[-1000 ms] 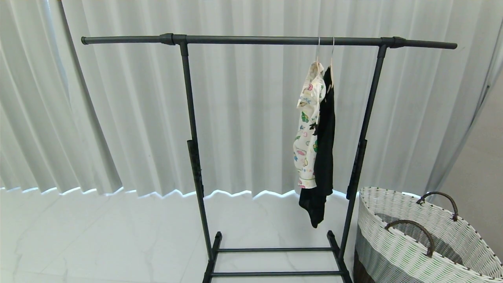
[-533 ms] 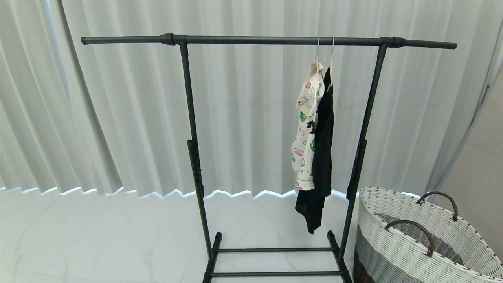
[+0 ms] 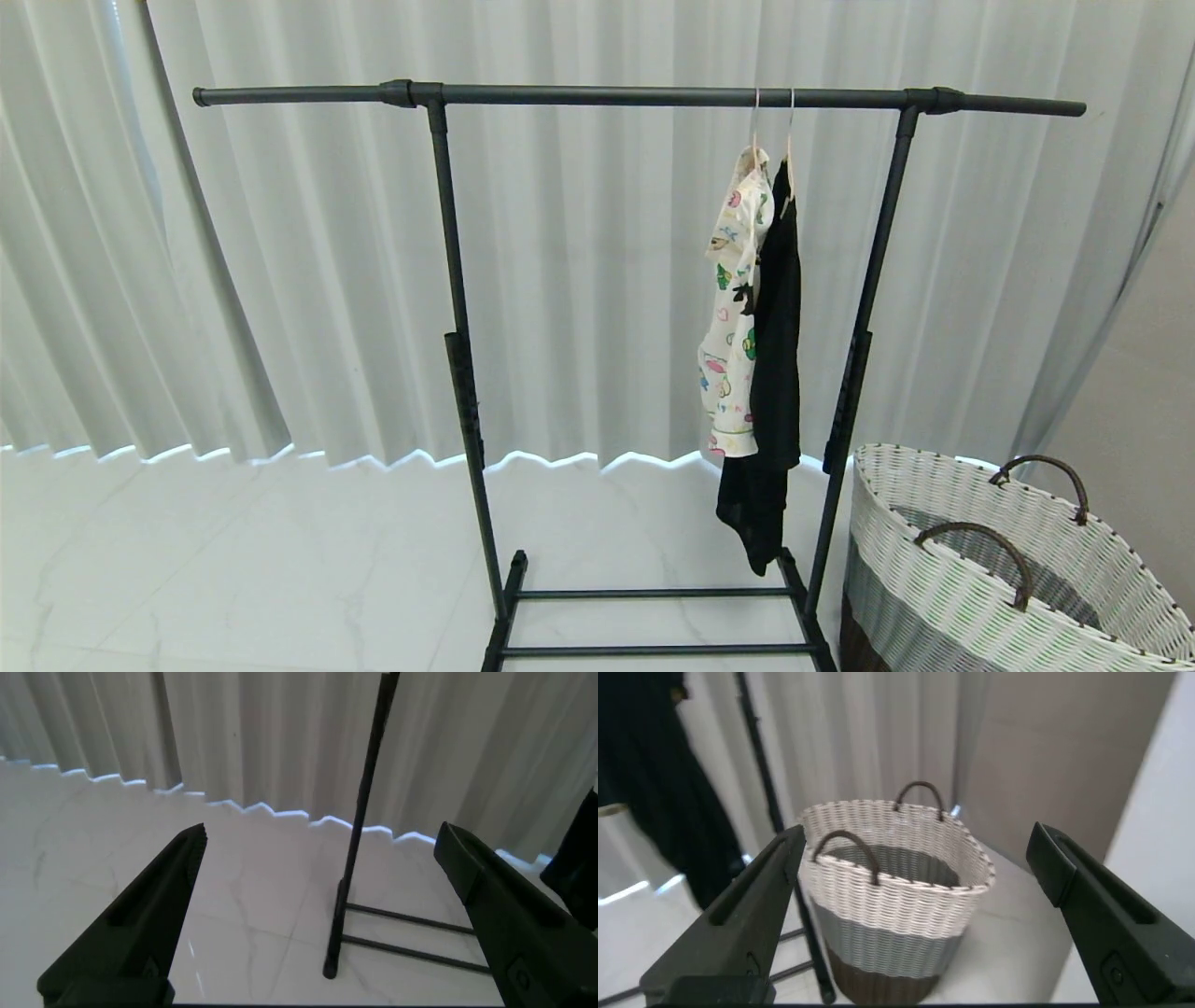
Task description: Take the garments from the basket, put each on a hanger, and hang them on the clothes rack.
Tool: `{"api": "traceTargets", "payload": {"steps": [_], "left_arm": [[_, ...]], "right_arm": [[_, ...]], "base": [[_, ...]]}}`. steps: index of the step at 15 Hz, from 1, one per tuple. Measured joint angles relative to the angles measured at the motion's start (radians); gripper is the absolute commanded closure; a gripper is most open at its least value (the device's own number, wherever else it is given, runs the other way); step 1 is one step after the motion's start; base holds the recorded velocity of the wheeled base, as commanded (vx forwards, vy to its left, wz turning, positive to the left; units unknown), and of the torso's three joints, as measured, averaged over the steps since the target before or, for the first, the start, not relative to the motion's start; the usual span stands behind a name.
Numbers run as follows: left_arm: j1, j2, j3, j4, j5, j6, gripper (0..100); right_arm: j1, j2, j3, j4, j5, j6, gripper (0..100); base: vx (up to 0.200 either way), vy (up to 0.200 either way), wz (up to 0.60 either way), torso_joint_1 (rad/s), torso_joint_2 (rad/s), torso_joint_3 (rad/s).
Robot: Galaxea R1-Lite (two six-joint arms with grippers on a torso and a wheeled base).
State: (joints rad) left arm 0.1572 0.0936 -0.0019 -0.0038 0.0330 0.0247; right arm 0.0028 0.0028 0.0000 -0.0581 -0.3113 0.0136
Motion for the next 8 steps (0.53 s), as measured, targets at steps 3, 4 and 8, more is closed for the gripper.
{"api": "traceTargets", "payload": {"steps": [3,4,8], "left_arm": [[-0.001,0.0,0.0,0.001,-0.043,0.063,0],[-0.013,0.0,0.0,0.001,-0.045,0.067,0],[-0.069,0.0,0.0,0.002,-0.048,0.067,0]], "right_arm": [[0.0,-0.001,0.0,0.0,0.008,-0.01,0],[0.0,-0.001,0.0,0.003,0.033,-0.011,0],[0.003,-0.002,0.0,0.009,0.182,0.007,0]], "base": [[0.0,0.0,0.0,0.0,0.0,0.0],[0.0,0.0,0.0,0.0,0.0,0.0],[0.0,0.0,0.0,0.0,0.0,0.0]]}}
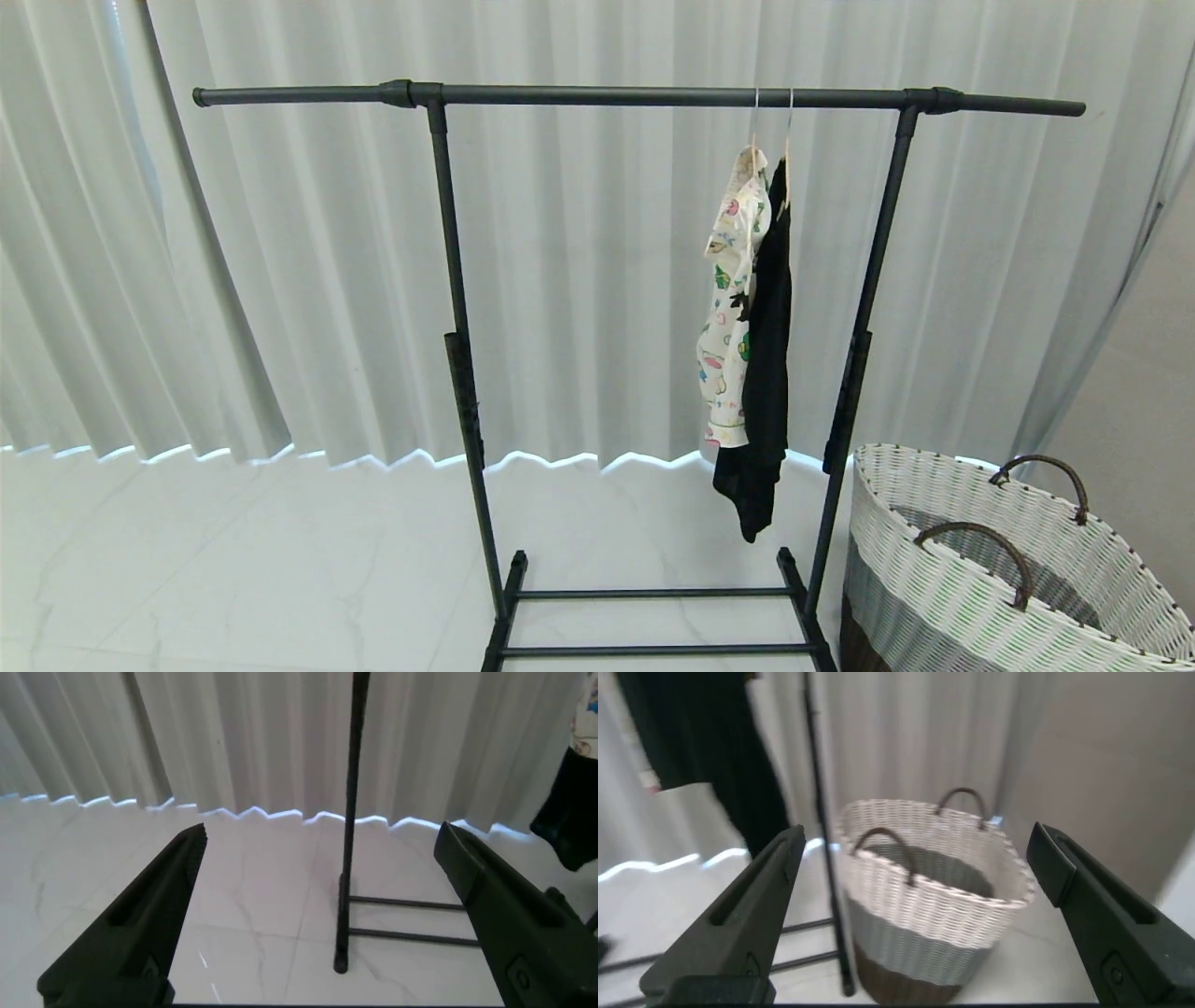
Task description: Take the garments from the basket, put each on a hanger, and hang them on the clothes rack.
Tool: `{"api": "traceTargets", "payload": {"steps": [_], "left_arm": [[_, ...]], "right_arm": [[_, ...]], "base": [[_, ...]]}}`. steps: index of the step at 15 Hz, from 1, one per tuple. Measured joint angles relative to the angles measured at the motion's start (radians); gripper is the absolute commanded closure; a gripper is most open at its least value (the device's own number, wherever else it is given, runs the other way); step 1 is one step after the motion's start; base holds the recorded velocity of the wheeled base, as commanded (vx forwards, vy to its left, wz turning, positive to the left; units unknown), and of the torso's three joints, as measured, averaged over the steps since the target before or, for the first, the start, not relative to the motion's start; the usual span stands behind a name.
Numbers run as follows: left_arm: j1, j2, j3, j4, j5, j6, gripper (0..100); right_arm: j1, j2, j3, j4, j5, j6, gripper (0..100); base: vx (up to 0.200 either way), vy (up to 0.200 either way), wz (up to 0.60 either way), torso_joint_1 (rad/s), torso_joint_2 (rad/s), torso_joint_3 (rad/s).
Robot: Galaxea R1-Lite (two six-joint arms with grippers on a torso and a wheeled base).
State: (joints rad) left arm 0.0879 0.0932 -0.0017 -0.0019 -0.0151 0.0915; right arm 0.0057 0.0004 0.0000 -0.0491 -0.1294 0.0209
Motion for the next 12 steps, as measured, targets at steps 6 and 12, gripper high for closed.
{"api": "traceTargets", "payload": {"steps": [6,12], "left_arm": [[-0.145,-0.011,0.0,0.005,0.001,-0.03,0],[-0.149,-0.014,0.0,0.005,0.003,-0.03,0]], "right_arm": [[0.0,0.0,0.0,0.037,0.055,0.001,0],[0.0,0.0,0.0,0.041,0.045,0.014,0]], "base": [[0.0,0.0,0.0,0.0,0.0,0.0],[0.0,0.0,0.0,0.0,0.0,0.0]]}}
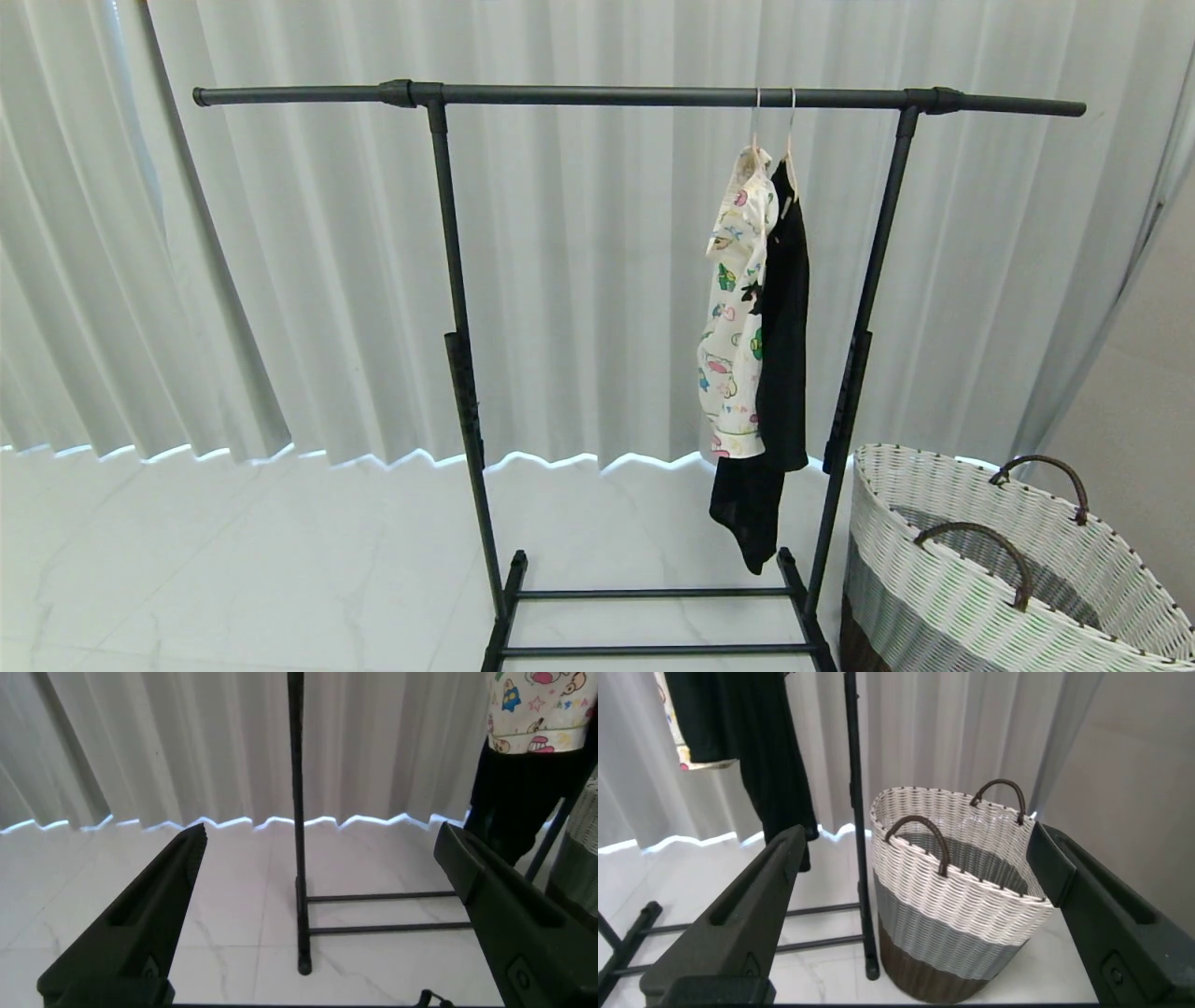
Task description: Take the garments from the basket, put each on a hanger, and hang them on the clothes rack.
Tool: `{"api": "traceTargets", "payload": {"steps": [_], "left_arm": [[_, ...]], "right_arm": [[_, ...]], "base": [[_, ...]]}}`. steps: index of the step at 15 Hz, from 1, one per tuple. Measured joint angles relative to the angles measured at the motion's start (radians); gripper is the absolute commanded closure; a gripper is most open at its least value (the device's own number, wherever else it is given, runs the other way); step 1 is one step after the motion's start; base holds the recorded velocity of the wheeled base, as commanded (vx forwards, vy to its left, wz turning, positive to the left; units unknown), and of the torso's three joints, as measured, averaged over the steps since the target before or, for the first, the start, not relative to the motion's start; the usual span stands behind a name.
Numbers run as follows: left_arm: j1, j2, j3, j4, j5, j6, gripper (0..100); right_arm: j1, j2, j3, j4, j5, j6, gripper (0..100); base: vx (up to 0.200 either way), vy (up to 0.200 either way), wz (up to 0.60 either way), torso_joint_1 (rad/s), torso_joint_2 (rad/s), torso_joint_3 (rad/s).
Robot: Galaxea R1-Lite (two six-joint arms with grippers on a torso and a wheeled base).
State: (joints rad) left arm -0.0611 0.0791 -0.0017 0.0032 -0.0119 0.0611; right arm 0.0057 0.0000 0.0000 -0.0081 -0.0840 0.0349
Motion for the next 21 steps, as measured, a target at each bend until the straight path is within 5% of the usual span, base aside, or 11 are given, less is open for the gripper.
{"api": "traceTargets", "payload": {"steps": [21], "left_arm": [[0.061,-0.077,0.0,0.003,0.004,-0.046,0]], "right_arm": [[0.0,0.0,0.0,0.002,-0.002,0.06,0]], "base": [[0.0,0.0,0.0,0.0,0.0,0.0]]}}
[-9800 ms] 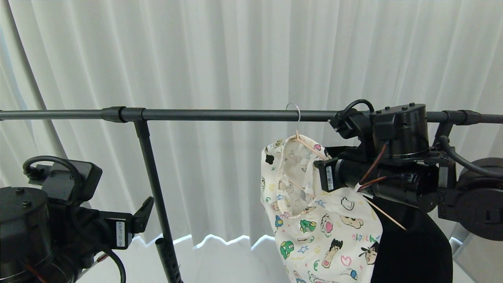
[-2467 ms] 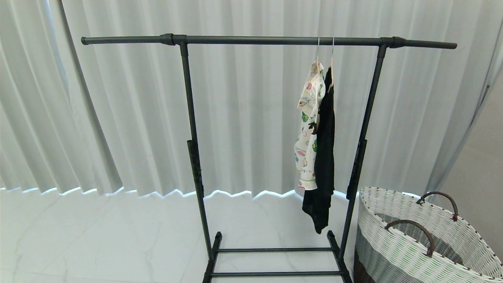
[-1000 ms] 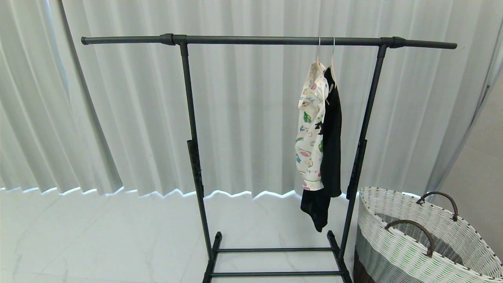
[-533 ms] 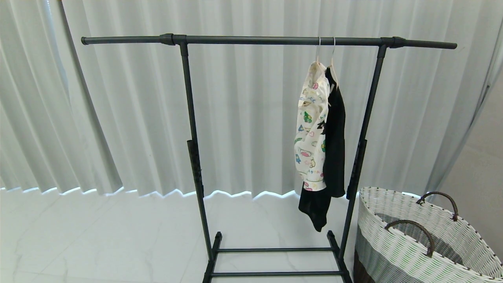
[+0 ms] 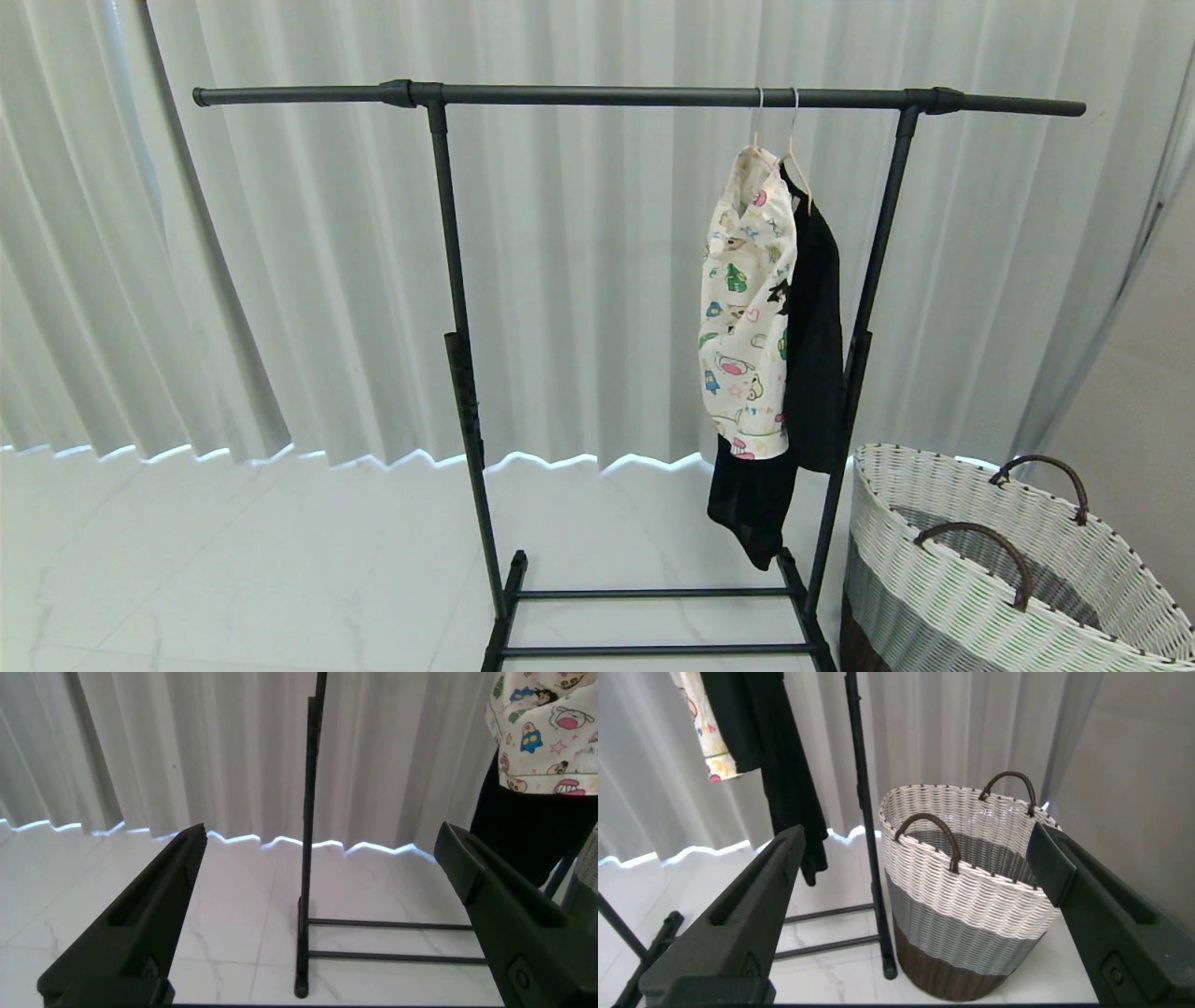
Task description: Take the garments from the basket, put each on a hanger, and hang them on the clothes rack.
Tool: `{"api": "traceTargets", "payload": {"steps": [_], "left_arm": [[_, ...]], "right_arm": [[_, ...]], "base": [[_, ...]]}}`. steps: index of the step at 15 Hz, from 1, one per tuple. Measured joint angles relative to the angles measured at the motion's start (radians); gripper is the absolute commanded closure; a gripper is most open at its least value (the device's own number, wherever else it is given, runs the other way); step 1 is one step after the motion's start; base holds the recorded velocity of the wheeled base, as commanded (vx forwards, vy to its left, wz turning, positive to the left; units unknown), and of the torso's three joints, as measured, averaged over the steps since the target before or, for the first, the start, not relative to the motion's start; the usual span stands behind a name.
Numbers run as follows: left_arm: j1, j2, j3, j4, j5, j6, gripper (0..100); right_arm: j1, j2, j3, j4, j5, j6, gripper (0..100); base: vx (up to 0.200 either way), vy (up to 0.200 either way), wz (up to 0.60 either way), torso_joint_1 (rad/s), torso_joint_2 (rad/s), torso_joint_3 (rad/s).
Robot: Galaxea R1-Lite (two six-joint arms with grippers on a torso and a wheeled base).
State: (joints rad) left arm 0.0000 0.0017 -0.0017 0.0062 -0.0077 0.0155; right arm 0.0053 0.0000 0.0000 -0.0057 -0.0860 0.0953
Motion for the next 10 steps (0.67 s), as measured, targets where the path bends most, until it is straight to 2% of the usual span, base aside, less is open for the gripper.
{"api": "traceTargets", "payload": {"steps": [10], "left_arm": [[0.0,0.0,0.0,0.0,0.0,0.0,0]], "right_arm": [[0.0,0.0,0.0,0.0,0.0,0.0,0]], "base": [[0.0,0.0,0.0,0.0,0.0,0.0]]}}
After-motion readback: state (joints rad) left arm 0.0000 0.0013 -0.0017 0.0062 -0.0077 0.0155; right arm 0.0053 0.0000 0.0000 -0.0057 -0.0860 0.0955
